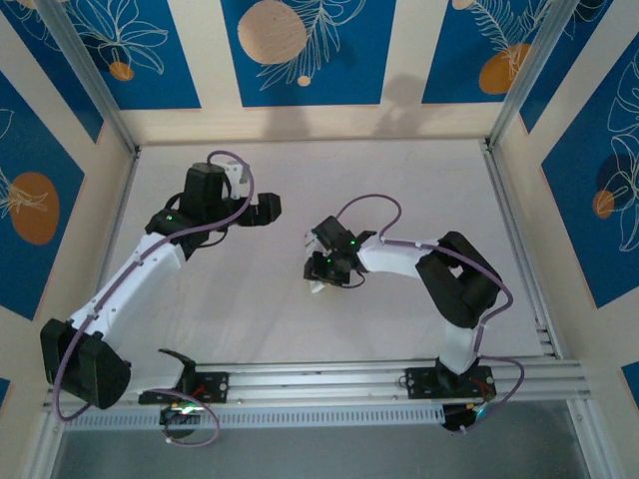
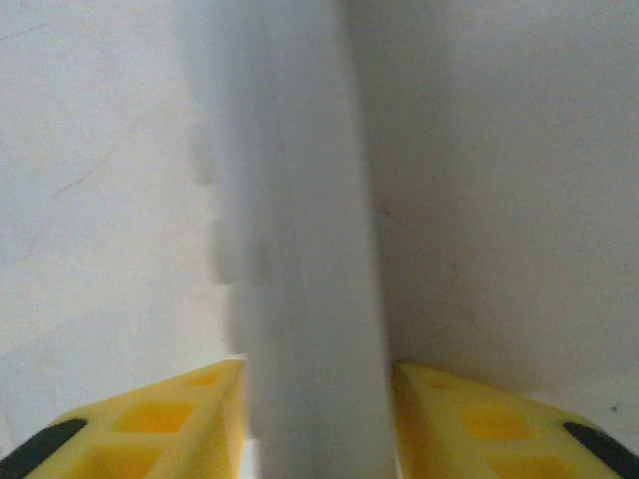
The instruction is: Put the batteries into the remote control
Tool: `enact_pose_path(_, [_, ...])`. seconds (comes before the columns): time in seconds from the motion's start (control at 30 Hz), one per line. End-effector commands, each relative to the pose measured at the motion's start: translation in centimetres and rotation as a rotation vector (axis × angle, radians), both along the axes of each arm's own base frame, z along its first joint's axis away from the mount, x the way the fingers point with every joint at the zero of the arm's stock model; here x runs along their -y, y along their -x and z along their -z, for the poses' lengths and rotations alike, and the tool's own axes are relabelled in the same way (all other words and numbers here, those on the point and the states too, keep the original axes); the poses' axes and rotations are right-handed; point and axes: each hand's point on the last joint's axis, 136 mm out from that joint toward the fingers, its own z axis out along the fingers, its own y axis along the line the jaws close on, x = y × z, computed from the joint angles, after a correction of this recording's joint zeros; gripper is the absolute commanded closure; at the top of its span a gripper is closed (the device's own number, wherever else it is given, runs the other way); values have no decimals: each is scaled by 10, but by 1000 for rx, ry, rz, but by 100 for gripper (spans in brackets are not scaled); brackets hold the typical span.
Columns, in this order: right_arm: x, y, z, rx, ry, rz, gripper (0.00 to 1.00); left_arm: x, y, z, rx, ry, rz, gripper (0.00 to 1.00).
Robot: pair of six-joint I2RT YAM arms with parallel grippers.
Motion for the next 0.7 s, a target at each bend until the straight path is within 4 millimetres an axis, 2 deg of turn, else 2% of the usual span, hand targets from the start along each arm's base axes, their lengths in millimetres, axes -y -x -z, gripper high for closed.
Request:
enact_pose_path(0.0, [29, 6, -1, 5, 111, 55, 46, -3, -6, 4, 10, 15, -22, 0])
enact_pose_path(0.07, [38, 4, -11, 40, 137, 69, 40, -9, -7, 10, 16, -8, -53, 0])
enact_pose_path(0.17, [51, -4, -41, 134, 155, 82, 37, -23, -7, 14, 53, -50, -106, 0])
enact_pose_path(0.33, [91, -22, -107, 332, 191, 131, 35, -48, 2, 7, 196, -125, -162, 0])
enact_pose_path(0.4, [114, -34, -131, 447, 224, 163, 32, -57, 8, 5, 266, -161, -175, 0])
enact_pose_path(0.5, [160, -59, -156, 598, 278, 263, 29, -77, 15, 6, 357, -237, -223, 0])
enact_pose_path(0.63, [228, -83, -170, 744, 478, 442, 25, -107, 22, 16, 414, -367, -319, 0])
enact_pose_path(0.67, [238, -88, -170, 772, 528, 458, 22, -114, 24, 20, 419, -384, -347, 0])
